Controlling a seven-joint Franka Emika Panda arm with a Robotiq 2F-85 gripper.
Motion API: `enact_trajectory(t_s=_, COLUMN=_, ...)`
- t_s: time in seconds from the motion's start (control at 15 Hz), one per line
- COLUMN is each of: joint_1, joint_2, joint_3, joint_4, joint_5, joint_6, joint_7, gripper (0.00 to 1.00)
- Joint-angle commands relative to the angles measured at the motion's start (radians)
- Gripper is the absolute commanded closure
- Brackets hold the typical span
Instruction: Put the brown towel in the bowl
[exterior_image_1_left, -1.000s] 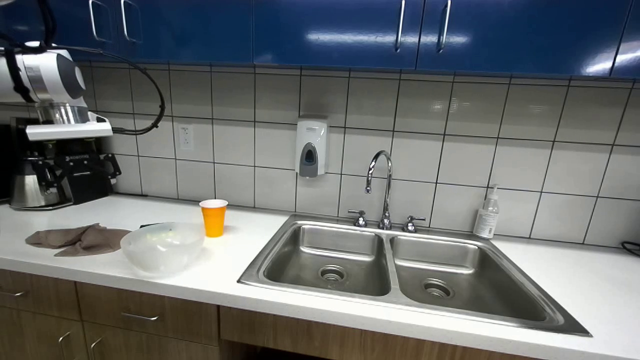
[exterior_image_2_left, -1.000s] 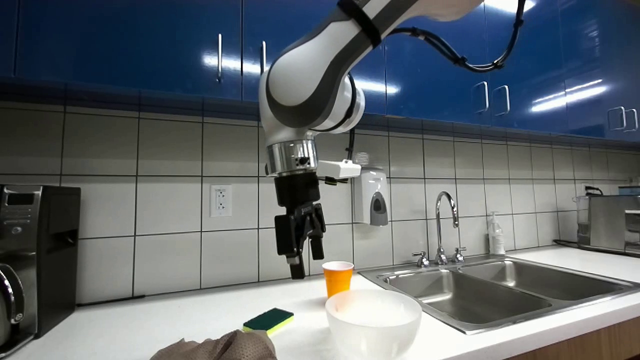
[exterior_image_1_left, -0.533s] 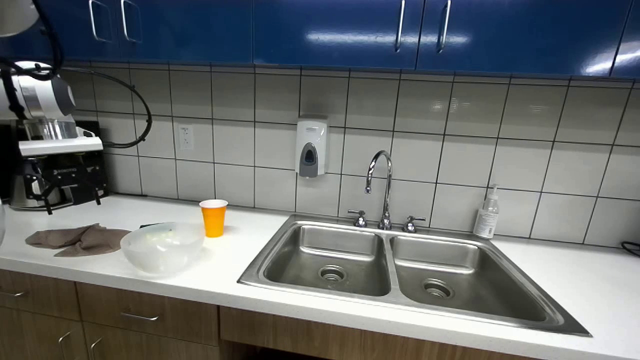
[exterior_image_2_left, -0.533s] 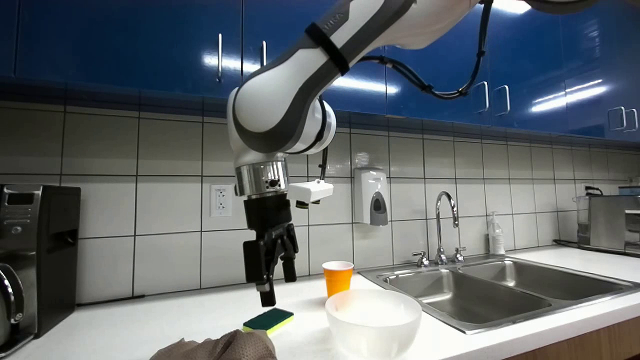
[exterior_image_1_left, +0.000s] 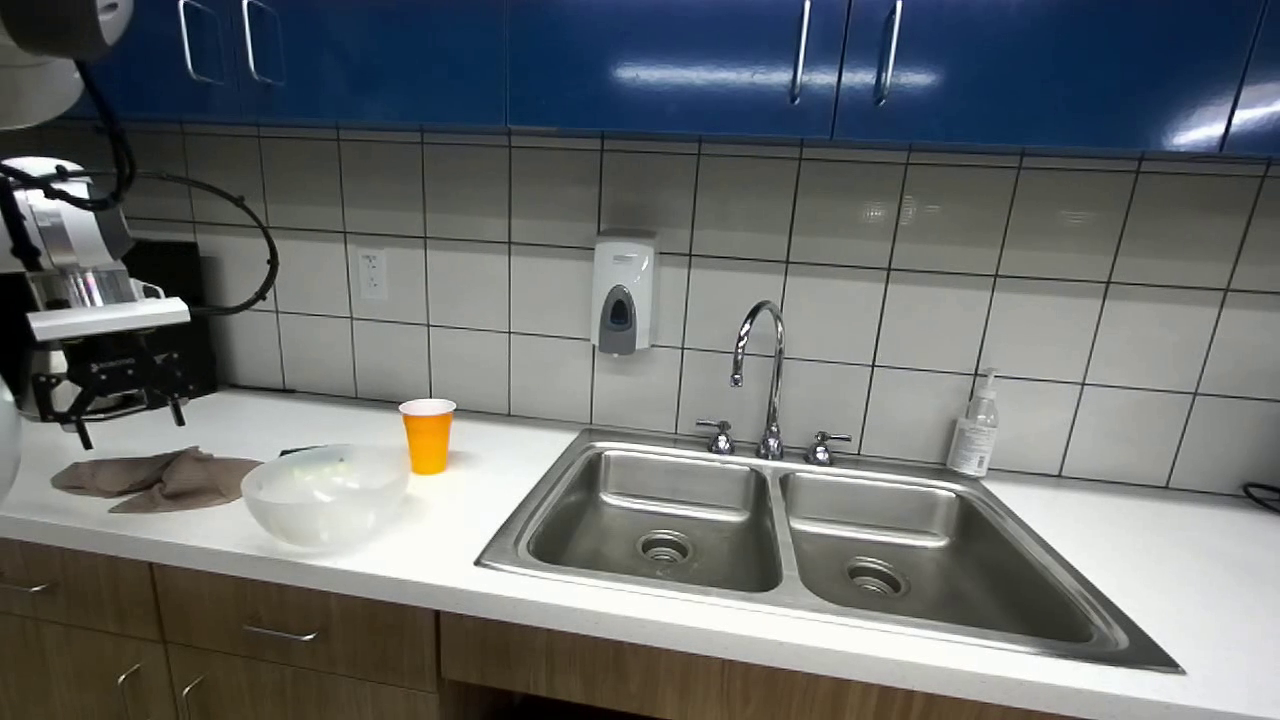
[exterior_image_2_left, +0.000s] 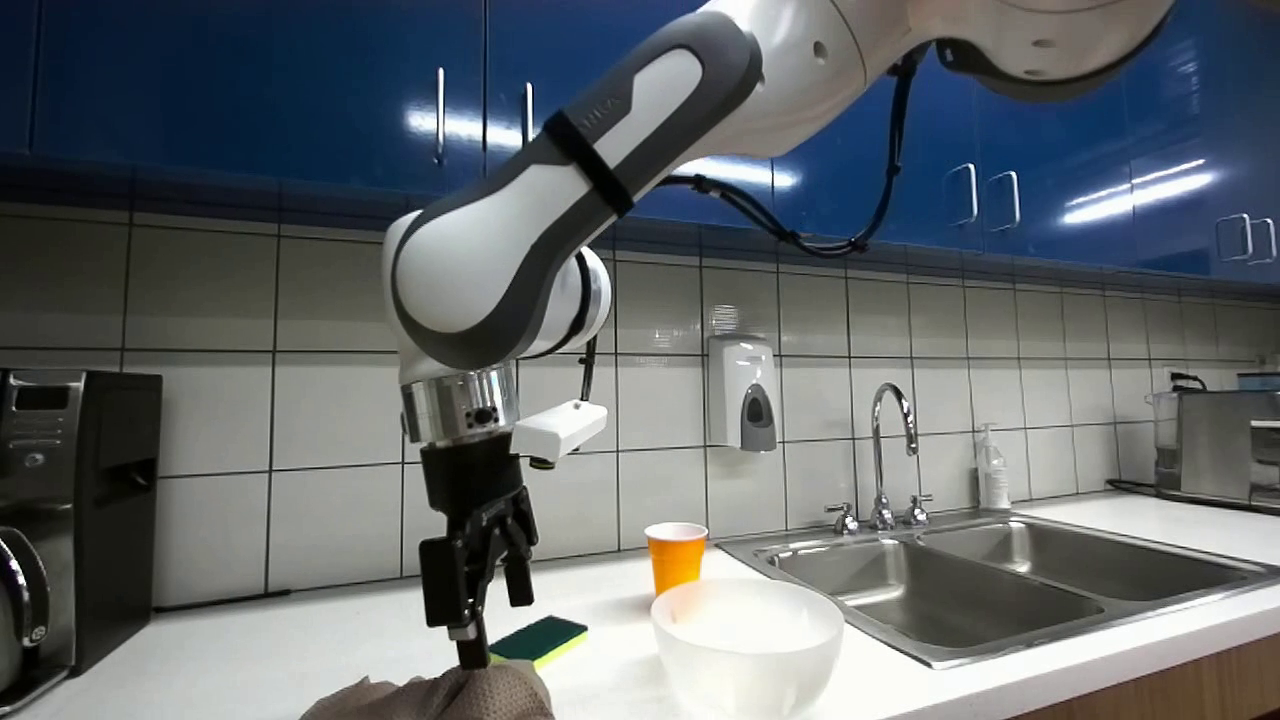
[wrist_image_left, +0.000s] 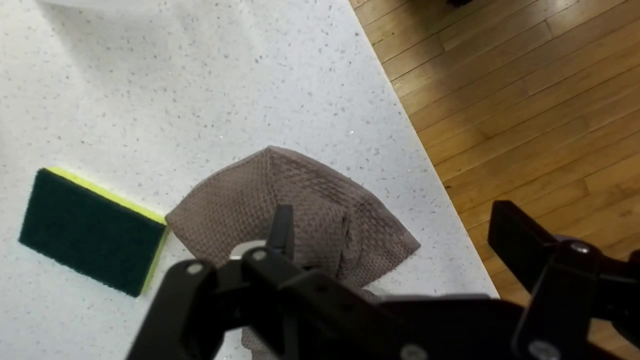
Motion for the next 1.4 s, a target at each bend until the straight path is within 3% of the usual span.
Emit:
enact_trajectory(t_s=0.0, joint_1=0.032, joint_2=0.077, joint_3=-0.022, joint_4=0.107, joint_5=-0.03, joint_6=-0.048, joint_7=-0.004, gripper=0.0)
enact_trajectory(t_s=0.13, joint_1=0.02, joint_2=0.053, joint_3=-0.014, joint_4=0.056, joint_5=-0.005, joint_6=-0.011, joint_7=-0.002, gripper=0.0)
enact_trajectory(t_s=0.6, joint_1=0.02, joint_2=0.067, joint_3=-0.018, joint_4=0.081, joint_5=-0.005, joint_6=-0.024, joint_7=-0.006, gripper=0.0)
enact_trajectory(t_s=0.87, joint_1=0.035, joint_2=0.07, joint_3=-0.04, joint_4=0.083, joint_5=-0.028, joint_6=0.028, joint_7=0.058, gripper=0.0)
enact_trajectory(t_s=1.33, joint_1=0.047, joint_2=0.117, joint_3=-0.074, joint_4=0.11, joint_5=-0.061, joint_6=0.099, joint_7=0.051, gripper=0.0)
